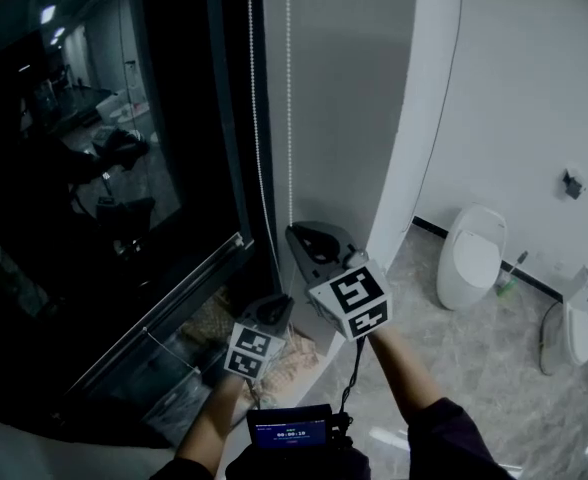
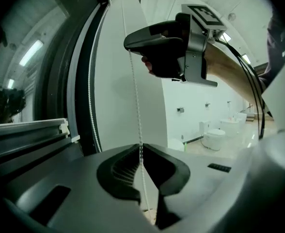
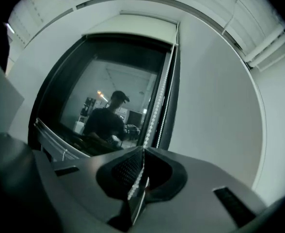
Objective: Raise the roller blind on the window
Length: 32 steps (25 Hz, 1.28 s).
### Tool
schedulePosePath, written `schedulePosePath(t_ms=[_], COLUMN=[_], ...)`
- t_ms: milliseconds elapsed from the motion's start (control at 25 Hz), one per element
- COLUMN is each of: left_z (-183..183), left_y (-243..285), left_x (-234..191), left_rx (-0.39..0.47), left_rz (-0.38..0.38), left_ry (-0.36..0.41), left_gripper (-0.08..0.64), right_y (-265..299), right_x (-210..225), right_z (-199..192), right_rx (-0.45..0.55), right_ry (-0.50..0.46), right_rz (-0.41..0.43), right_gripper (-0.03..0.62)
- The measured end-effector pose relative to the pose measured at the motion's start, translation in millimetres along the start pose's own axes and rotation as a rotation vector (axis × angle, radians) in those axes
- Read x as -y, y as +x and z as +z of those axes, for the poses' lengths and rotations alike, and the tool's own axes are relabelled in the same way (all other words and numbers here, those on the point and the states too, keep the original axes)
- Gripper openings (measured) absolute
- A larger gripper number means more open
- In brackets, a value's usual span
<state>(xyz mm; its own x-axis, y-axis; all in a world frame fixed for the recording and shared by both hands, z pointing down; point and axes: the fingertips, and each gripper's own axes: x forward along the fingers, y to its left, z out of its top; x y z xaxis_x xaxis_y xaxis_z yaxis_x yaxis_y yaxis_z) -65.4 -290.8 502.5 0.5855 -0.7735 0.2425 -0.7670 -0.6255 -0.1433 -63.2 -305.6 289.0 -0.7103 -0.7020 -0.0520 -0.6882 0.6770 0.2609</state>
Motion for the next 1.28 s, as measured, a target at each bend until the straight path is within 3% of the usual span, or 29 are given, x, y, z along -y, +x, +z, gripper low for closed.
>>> schedulePosePath(t_ms=[120, 280, 440, 640, 920, 1080, 1280], left_z=[16, 90, 172, 238, 257, 238, 215], left_y=[-12, -36, -58, -62, -55, -54, -53], left_x=[-4, -25, -41, -42, -37, -33, -30], left_rx=[0.046, 0.211, 0.352, 0.422, 0.435, 0.419, 0.409], left_rz=[-0.006, 0.015, 0.016, -0.004, -0.015, 0.001, 0.057], left_ry=[-0.060, -0.089, -0.062, -0.008, -0.006, -0.022, 0.014], left_gripper=[0.012, 0.012, 0.012, 0.013, 0.012, 0.011, 0.009], right_y=[-1, -2, -4, -7, -11, -21, -37], right_x=[-4, -15, -27, -37, -50, -55, -59], right_z=[-24, -61, -85, -92, -103, -125, -169], right_rx=[-0.052, -0.123, -0.159, -0.160, -0.170, -0.206, -0.322], right_ry=[-0.058, -0.067, -0.053, -0.040, -0.035, 0.005, 0.044], right_rz=[-0.017, -0.003, 0.012, 0.020, 0.029, 0.029, 0.054], right_gripper=[0.018, 0.018, 0.018, 0.014, 0.012, 0.012, 0.014])
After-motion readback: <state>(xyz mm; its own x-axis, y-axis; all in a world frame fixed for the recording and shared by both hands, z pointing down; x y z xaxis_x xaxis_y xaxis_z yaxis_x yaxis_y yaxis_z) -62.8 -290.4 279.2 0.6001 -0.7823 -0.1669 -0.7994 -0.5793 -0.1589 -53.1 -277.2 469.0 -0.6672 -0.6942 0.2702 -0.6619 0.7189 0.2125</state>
